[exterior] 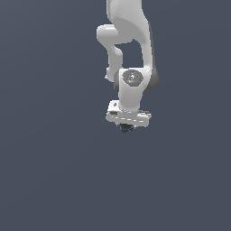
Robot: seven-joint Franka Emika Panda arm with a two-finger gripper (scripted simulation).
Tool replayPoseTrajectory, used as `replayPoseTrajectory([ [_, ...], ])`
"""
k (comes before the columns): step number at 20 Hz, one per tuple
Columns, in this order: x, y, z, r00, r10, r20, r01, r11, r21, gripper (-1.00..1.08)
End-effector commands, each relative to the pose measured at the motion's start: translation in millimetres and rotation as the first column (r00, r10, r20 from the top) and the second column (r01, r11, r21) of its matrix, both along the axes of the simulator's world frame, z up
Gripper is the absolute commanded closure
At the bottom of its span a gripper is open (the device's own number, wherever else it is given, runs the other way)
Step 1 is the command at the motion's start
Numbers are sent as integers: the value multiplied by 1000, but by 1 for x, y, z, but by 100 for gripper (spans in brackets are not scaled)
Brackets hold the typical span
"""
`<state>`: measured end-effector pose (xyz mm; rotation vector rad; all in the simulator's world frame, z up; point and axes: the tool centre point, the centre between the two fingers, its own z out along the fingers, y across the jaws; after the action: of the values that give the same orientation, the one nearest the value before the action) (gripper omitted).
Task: Pick up the object and move it to a goal position.
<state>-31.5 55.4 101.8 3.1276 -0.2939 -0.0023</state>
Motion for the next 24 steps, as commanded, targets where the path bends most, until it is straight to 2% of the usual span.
replayPoseTrajectory([
  [1, 6, 8, 25, 1000, 0, 1, 0, 1000, 0, 108],
  [13, 36, 43, 132, 1000, 0, 1, 0, 1000, -1, 108],
  [24, 48, 55, 169, 1000, -1, 1, 1, 1000, 0, 108],
])
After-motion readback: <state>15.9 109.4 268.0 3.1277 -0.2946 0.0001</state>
